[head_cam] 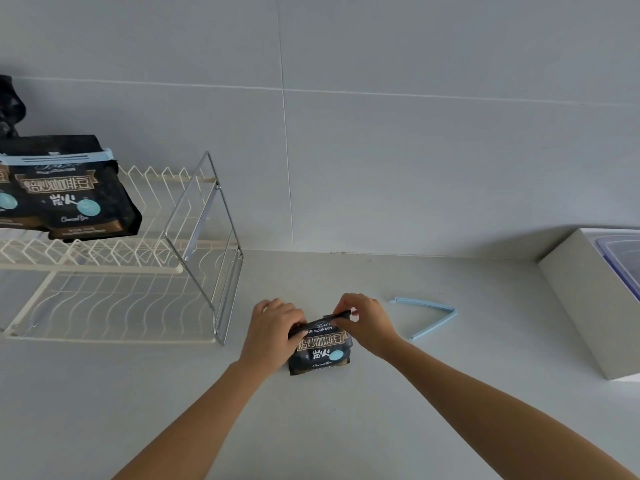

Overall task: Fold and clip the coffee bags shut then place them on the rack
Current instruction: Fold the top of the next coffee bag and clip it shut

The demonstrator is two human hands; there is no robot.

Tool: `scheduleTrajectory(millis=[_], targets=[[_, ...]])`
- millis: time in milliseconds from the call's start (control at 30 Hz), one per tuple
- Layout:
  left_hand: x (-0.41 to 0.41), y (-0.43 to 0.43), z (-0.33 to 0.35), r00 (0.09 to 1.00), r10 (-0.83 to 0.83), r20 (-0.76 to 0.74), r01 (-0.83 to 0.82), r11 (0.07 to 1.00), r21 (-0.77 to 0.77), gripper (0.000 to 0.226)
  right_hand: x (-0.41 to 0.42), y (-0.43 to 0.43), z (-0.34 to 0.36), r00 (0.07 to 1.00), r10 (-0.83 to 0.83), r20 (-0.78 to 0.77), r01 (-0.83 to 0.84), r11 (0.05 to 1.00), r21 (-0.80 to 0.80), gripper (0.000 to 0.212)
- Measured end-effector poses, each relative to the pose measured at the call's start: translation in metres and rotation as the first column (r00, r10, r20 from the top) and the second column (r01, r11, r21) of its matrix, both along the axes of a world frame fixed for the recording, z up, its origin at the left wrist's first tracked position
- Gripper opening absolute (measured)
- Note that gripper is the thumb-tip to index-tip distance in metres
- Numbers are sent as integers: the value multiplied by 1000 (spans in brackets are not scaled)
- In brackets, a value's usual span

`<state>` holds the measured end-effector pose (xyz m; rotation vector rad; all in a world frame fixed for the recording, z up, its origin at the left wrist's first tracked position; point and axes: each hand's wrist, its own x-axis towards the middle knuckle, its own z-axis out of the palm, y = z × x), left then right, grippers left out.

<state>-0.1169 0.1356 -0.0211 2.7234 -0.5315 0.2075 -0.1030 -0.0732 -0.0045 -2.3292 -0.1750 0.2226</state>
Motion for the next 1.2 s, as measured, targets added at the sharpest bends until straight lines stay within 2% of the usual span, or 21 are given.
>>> scheduleTrajectory(millis=[100, 200, 300, 433, 533, 600, 667, 733, 800, 833, 900, 967, 1000, 1033, 1100, 1133, 1200], targets=[[4, 8, -3, 990, 87, -108, -94, 994, -62, 20, 0, 2, -2, 1000, 21, 9, -21, 1000, 13, 8], [6, 6, -4, 974, 100, -202, -127, 984, -123, 25, 1, 2, -5, 1000, 14, -28, -13, 999, 39, 4], [3, 4, -8, 930, 152, -336, -232, 950, -211, 26, 0, 3, -6, 998, 9, -65, -5, 998, 60, 9], [0, 0, -9, 762, 167, -625, -414, 868, -274, 24, -2, 5, -3, 977, -13, -213, 53, 981, 187, 11], [2, -6, -3, 596, 61, -801, -544, 764, -347, 23, -3, 7, -1, 937, -39, -346, 144, 948, 284, 11], [1, -8, -1, 508, -16, -861, -627, 679, -382, 18, -3, 9, -2, 928, -31, -371, 141, 951, 275, 14], [-2, -9, 0, 472, -33, -881, -691, 606, -393, 22, -3, 9, -5, 953, 2, -304, 56, 982, 181, 14], [-4, -7, -1, 451, -7, -892, -751, 537, -384, 26, -2, 1, -8, 985, 84, -153, -90, 995, -34, 14], [-7, -6, -2, 408, 9, -913, -797, 492, -351, 26, -2, -10, -10, 966, 258, -5, -248, 921, -300, 29], [-7, -7, -3, 381, 15, -925, -816, 476, -328, 26, -2, -14, -11, 942, 336, 26, -303, 877, -373, 37], [-5, -9, -3, 353, 35, -935, -835, 464, -297, 25, -4, -18, -14, 915, 401, 48, -349, 843, -409, 44], [0, -14, -2, 401, 71, -913, -783, 544, -301, 26, -5, -18, -17, 916, 392, 82, -332, 859, -390, 41], [2, -15, -4, 471, 107, -875, -718, 624, -310, 25, -6, -17, -17, 918, 385, 96, -322, 865, -386, 38], [3, -16, -5, 572, 170, -803, -631, 716, -298, 20, -6, -16, -18, 919, 382, 103, -318, 868, -382, 34], [1, -10, -7, 808, 245, -535, -433, 864, -258, 19, -6, -14, -18, 923, 370, 108, -310, 879, -361, 29], [-2, -6, -8, 901, 181, -394, -290, 926, -239, 23, -6, -14, -17, 928, 356, 112, -298, 888, -351, 28], [-9, -1, -7, 966, 14, -260, -54, 988, -146, 30, -4, -14, -15, 935, 335, 120, -277, 896, -346, 24]])
